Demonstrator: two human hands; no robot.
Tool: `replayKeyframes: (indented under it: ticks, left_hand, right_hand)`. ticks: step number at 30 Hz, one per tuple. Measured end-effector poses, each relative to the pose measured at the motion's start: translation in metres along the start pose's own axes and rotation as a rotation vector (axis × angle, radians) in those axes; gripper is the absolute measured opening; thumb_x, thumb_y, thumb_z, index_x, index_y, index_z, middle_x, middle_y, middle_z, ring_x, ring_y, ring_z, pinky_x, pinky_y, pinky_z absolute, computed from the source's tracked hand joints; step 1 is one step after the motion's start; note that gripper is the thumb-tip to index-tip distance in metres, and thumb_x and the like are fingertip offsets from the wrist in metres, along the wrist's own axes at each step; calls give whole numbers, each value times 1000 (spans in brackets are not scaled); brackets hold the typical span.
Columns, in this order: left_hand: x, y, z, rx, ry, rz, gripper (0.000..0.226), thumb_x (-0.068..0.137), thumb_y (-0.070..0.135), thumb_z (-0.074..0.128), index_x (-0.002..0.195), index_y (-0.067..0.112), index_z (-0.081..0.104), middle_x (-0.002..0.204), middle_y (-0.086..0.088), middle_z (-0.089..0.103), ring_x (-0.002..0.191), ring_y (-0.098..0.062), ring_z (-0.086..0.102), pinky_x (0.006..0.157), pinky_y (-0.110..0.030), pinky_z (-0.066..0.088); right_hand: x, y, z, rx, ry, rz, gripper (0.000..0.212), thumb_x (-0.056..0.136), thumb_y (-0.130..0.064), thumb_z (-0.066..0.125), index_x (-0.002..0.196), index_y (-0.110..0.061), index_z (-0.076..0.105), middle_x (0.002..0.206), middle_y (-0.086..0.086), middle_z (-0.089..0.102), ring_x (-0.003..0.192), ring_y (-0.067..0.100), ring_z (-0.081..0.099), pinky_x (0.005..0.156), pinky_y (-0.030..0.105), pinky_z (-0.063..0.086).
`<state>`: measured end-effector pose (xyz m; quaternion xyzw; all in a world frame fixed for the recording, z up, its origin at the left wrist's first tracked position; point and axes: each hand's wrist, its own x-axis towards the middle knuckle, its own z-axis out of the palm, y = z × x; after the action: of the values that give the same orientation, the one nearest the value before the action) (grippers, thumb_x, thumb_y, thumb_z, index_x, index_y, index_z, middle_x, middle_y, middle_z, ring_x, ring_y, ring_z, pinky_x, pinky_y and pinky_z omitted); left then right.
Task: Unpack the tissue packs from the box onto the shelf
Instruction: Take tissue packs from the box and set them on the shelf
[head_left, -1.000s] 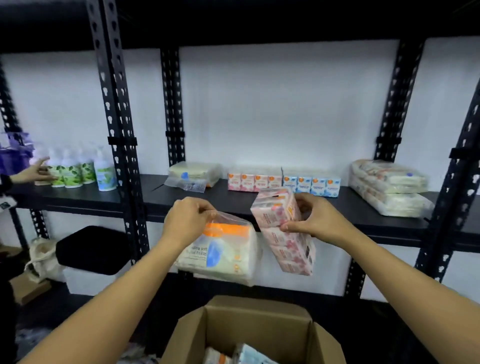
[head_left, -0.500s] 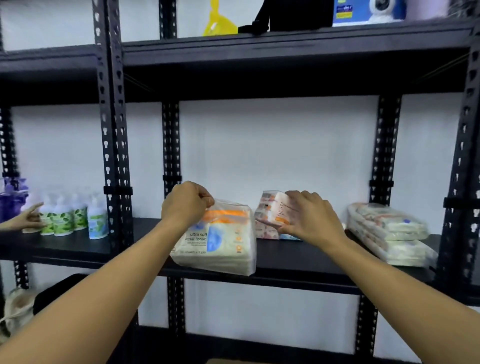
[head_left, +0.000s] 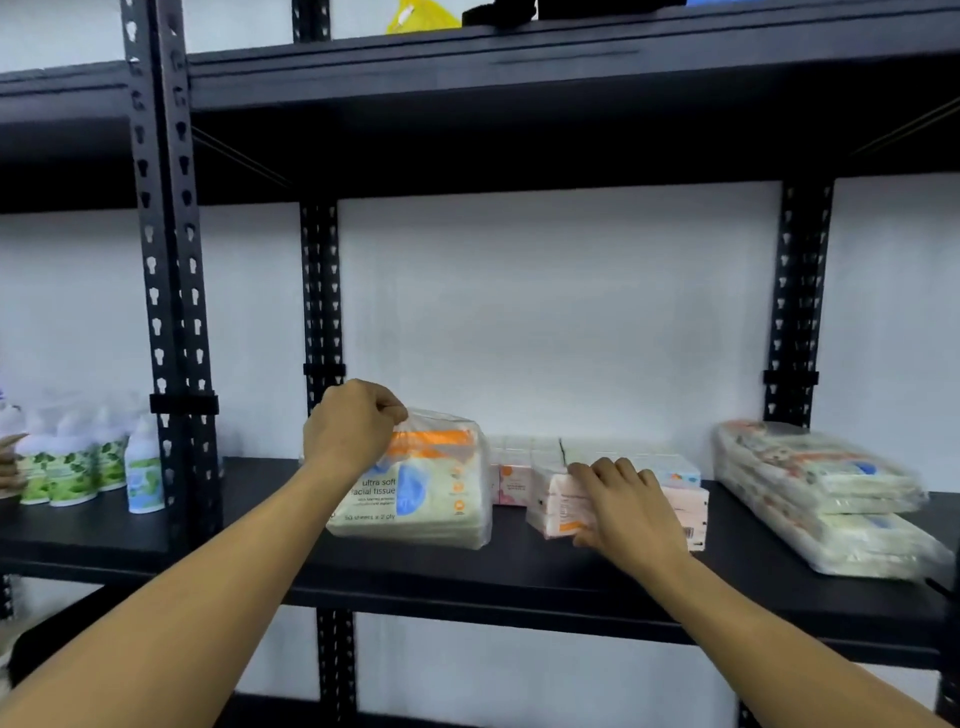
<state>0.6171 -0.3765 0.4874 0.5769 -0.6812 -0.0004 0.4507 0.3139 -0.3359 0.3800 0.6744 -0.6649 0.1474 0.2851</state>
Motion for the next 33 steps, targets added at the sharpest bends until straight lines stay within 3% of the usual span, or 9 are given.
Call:
replayKeyframes:
  ticks: [4, 8, 11, 13, 17, 23, 26, 29, 33]
  left_hand:
    - [10, -6, 10, -60, 48, -7, 17, 90, 21, 62, 81, 29, 74, 74, 15, 65, 71, -7, 58, 60, -26, 40]
    - [12, -9, 22, -53, 49, -14, 18, 89, 19, 61, 81, 29, 73, 71, 21, 61, 68, -4, 57, 57, -24, 38]
    - [13, -9, 32, -58, 47, -12, 17, 89, 19, 61, 83, 28, 74, 79, 15, 69, 77, -13, 61, 65, -28, 45]
    - [13, -8, 36, -73, 43, -10, 16, 89, 21, 62, 83, 28, 75, 81, 12, 71, 79, -14, 64, 70, -32, 52]
    - [17, -7, 39, -87, 37, 12, 15, 88, 23, 63, 82, 28, 75, 80, 13, 72, 81, -14, 65, 75, -37, 55]
    - [24, -10, 42, -84, 39, 19, 12, 89, 24, 65, 82, 29, 75, 75, 16, 68, 74, -9, 64, 75, -37, 55]
    - [25, -11, 42, -89, 37, 17, 14, 90, 23, 65, 80, 29, 74, 73, 17, 67, 68, -5, 63, 74, -36, 54]
    - [26, -13, 38, -97, 48, 19, 15, 90, 21, 64, 81, 29, 73, 69, 19, 65, 63, -2, 61, 69, -31, 52]
    - [30, -19, 31, -117, 96, 15, 13, 90, 22, 64, 84, 26, 75, 71, 13, 69, 64, -3, 61, 67, -31, 51]
  right_hand:
    - [-2, -6, 19, 58, -114, -74, 87, 70, -58, 75, 142, -29, 36, 139, 0, 43, 129, 25, 38, 105, 41, 32]
    - [6, 0, 16, 237, -114, -69, 57, 81, -67, 56, 126, -32, 51, 124, -5, 51, 120, 19, 44, 99, 39, 34]
    - [24, 16, 6, 436, -196, -11, 34, 89, -52, 55, 115, -31, 61, 115, -6, 57, 116, 18, 49, 96, 38, 36]
    - [35, 29, 6, 472, -313, 3, 31, 91, -43, 55, 120, -33, 61, 130, -4, 53, 125, 18, 45, 105, 44, 33]
    - [49, 52, 6, 573, -512, 46, 44, 92, -29, 57, 136, -36, 52, 152, -6, 40, 139, 18, 36, 115, 44, 28]
    - [66, 68, 5, 508, -770, 38, 73, 91, -45, 63, 154, -28, 29, 155, -1, 39, 141, 20, 37, 116, 37, 28]
    - [74, 69, 0, 437, -791, 17, 72, 88, -48, 66, 151, -25, 37, 136, -3, 52, 133, 20, 45, 109, 35, 34]
    - [77, 66, -7, 502, -751, -4, 55, 84, -40, 74, 134, -25, 57, 128, -6, 56, 118, 14, 51, 95, 28, 38]
    - [73, 49, 1, 547, -432, 23, 49, 71, -36, 85, 114, -32, 62, 110, -14, 58, 100, 10, 54, 92, 33, 42]
